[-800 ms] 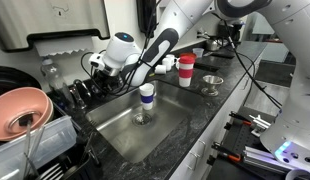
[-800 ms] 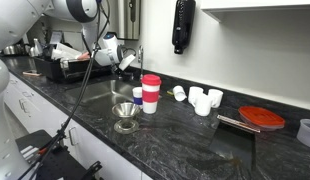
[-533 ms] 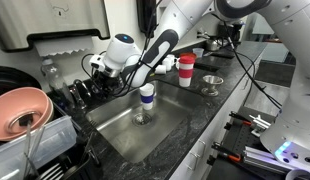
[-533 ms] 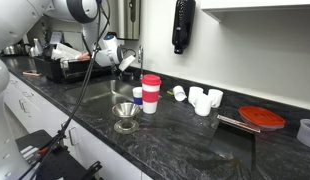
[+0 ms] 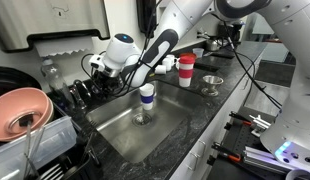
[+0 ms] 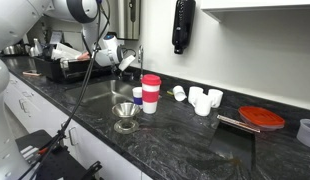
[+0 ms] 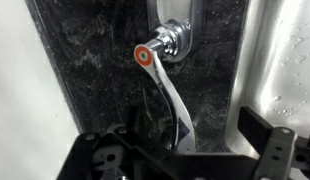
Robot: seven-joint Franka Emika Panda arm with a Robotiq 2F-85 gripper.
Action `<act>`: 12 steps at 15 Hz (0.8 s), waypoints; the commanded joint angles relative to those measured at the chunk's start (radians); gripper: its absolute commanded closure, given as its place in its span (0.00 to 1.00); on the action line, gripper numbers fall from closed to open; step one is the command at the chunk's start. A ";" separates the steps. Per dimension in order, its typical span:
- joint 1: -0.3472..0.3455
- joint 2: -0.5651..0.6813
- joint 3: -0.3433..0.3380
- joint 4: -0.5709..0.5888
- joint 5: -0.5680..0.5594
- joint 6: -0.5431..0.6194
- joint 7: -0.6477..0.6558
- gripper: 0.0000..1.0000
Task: Push the left faucet handle forwards
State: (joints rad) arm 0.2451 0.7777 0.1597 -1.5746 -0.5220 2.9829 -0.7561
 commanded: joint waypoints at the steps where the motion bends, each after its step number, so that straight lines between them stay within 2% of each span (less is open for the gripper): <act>1: -0.023 -0.087 0.062 -0.067 0.061 -0.114 0.001 0.00; 2: -0.022 -0.098 0.071 -0.065 0.076 -0.137 0.001 0.00; 3: 0.002 -0.048 0.042 -0.015 0.054 -0.088 0.000 0.00; 5: 0.002 -0.075 0.053 -0.028 0.070 -0.125 0.000 0.00; 12: -0.004 -0.078 0.054 -0.042 0.071 -0.128 0.001 0.00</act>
State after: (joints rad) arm 0.2352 0.6986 0.2185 -1.6194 -0.4590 2.8561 -0.7509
